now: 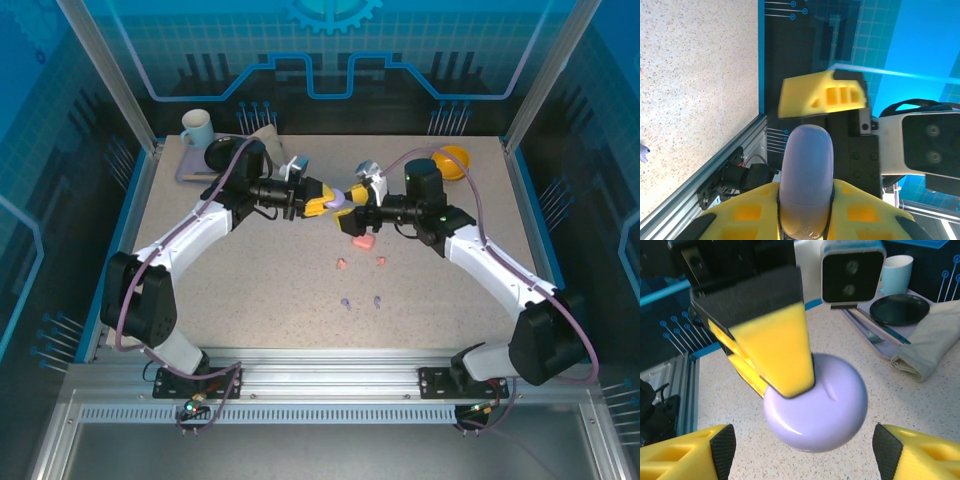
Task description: Insert the wireless bluetooth earbuds into the charging case
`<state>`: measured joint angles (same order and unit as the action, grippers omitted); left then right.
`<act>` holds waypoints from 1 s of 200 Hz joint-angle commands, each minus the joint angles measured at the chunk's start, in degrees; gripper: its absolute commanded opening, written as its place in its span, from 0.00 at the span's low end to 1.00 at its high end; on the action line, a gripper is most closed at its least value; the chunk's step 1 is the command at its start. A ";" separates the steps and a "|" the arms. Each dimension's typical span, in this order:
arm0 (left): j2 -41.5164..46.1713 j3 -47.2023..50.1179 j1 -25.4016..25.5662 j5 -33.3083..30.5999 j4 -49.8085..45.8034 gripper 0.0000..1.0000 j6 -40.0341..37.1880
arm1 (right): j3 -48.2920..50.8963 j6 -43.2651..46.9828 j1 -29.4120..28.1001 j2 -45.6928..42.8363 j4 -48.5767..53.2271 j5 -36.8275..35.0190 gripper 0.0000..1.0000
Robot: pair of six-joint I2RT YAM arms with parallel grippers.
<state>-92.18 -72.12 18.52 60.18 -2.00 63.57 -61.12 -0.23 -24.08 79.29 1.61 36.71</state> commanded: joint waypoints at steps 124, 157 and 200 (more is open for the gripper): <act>-0.83 -2.44 0.00 3.34 -11.56 0.11 1.29 | -9.99 4.89 -1.76 7.11 6.02 1.73 0.65; -0.96 -2.39 -0.03 3.32 -12.27 0.11 0.46 | -10.85 4.81 -1.81 7.81 6.48 2.35 0.57; -1.07 -2.25 0.02 3.34 -12.68 0.14 0.08 | -11.43 4.38 -1.94 8.34 6.56 3.00 0.47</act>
<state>-92.84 -72.62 18.31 61.30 -6.28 60.82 -70.30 4.12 -25.36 86.67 8.14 38.85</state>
